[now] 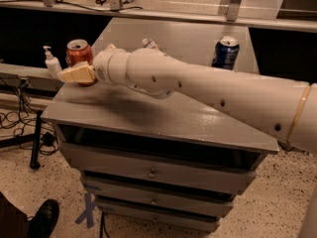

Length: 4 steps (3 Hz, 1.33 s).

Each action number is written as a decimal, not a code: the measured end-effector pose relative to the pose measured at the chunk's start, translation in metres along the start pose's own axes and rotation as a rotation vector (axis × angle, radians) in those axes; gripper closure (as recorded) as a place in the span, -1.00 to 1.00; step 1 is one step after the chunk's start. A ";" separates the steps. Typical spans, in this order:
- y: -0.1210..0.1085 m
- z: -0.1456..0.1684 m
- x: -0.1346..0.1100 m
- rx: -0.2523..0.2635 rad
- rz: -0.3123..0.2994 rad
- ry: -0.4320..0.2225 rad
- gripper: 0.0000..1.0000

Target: Pick coke can

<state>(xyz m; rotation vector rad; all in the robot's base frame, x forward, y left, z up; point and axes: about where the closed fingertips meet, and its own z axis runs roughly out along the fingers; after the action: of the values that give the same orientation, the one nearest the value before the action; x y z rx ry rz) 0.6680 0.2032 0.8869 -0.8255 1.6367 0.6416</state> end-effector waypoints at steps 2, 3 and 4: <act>-0.003 0.016 -0.008 -0.001 0.009 -0.022 -0.17; -0.003 0.014 -0.004 0.003 0.016 -0.019 0.30; -0.004 0.006 -0.012 0.007 0.021 -0.036 0.76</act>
Offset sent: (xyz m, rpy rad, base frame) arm 0.0166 0.0098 0.0018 0.0276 -0.0014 -0.0107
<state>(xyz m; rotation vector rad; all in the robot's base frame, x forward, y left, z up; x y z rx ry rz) 0.6763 0.2074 0.8970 -0.7883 1.6162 0.6616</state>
